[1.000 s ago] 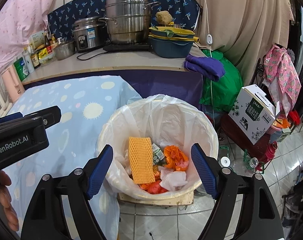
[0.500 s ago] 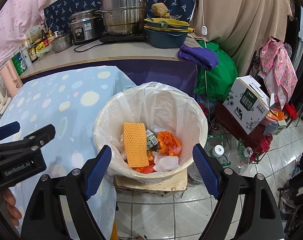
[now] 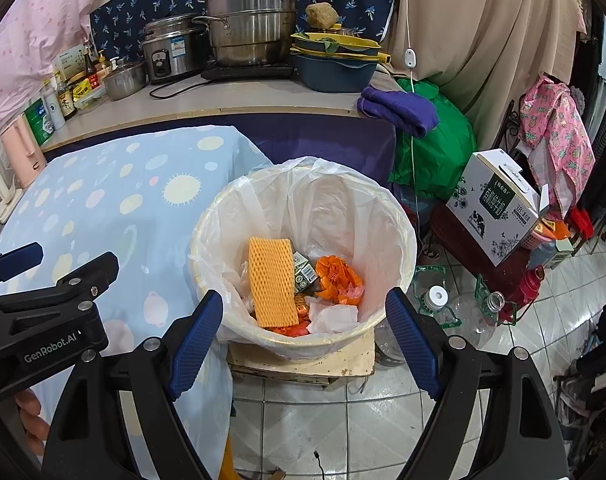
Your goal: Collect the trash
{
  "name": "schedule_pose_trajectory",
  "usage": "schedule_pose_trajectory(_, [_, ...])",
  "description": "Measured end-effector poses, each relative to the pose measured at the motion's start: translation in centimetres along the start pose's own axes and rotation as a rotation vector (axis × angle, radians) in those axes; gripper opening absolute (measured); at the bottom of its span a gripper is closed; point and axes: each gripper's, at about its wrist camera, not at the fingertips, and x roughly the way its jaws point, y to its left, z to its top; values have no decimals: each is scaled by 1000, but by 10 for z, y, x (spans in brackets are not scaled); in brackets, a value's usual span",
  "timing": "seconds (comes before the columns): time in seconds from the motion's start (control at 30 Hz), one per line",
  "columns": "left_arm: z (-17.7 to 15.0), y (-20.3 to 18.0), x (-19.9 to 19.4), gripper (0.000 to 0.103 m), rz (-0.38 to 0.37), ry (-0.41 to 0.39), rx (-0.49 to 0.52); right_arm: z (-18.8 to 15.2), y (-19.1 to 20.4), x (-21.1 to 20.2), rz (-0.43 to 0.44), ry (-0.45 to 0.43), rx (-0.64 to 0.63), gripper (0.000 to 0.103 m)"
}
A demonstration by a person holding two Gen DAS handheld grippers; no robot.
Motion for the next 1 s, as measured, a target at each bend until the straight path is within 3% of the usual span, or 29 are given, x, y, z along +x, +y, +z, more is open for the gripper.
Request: schedule_pose_trajectory(1.0, [-3,2,0,93,1,4,-4,-5,-4,2,-8,5,1,80])
